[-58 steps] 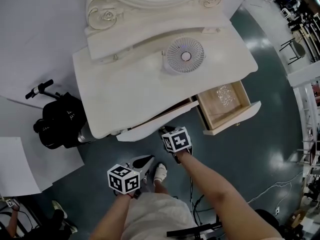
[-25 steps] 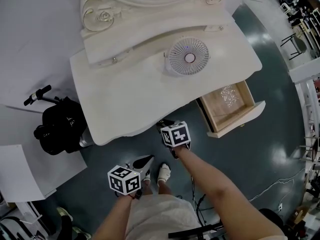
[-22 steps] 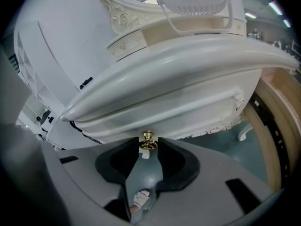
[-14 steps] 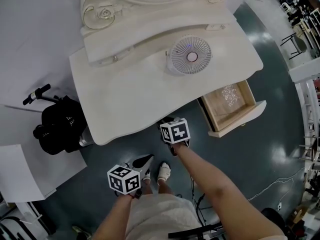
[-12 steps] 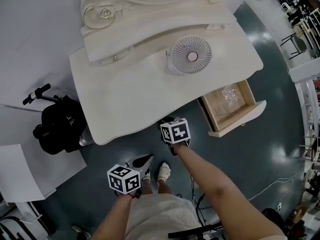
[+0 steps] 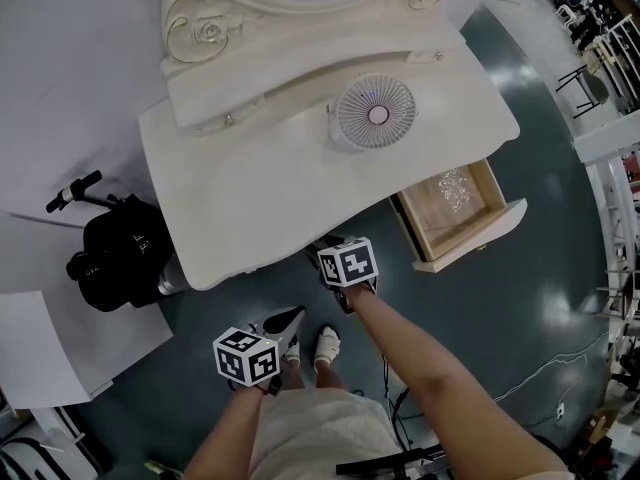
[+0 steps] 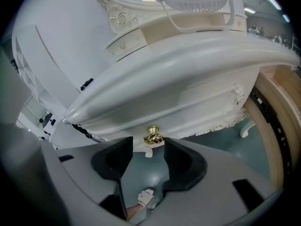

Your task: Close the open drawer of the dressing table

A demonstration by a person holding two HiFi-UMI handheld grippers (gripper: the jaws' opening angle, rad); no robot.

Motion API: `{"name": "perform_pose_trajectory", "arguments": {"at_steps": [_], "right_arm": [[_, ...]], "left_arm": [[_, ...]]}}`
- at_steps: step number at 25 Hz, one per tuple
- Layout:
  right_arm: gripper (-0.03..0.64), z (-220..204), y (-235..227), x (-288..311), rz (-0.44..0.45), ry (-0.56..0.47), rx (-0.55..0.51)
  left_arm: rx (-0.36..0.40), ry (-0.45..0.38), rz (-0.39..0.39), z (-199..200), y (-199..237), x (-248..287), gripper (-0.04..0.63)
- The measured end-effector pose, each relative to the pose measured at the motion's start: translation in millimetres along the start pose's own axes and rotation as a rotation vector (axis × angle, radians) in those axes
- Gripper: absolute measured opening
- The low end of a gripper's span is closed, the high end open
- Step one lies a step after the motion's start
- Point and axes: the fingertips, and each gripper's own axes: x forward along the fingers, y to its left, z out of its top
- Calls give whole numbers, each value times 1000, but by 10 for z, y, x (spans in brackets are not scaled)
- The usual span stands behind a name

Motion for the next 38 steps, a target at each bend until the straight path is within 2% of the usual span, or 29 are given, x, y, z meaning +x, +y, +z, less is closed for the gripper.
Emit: {"name": "perform_pose_trajectory", "arguments": {"at_steps": [8, 17, 23, 29, 38], "right_arm": [[212, -117, 36, -236, -3, 15, 0], [199, -275, 117, -705, 22, -21, 39], [164, -308, 255, -1075, 51, -77, 55], [43, -362, 401, -1560, 83, -150, 48], [23, -599, 686, -2214, 149, -237, 75]], "left_arm": [[24, -1, -5, 52, -108, -22, 10], [57, 3, -13, 61, -229, -166, 10], [83, 16, -18, 16, -333, -259, 11], [115, 20, -45, -34, -574, -313, 9], [151, 10, -71, -61, -867, -497, 11]]}}
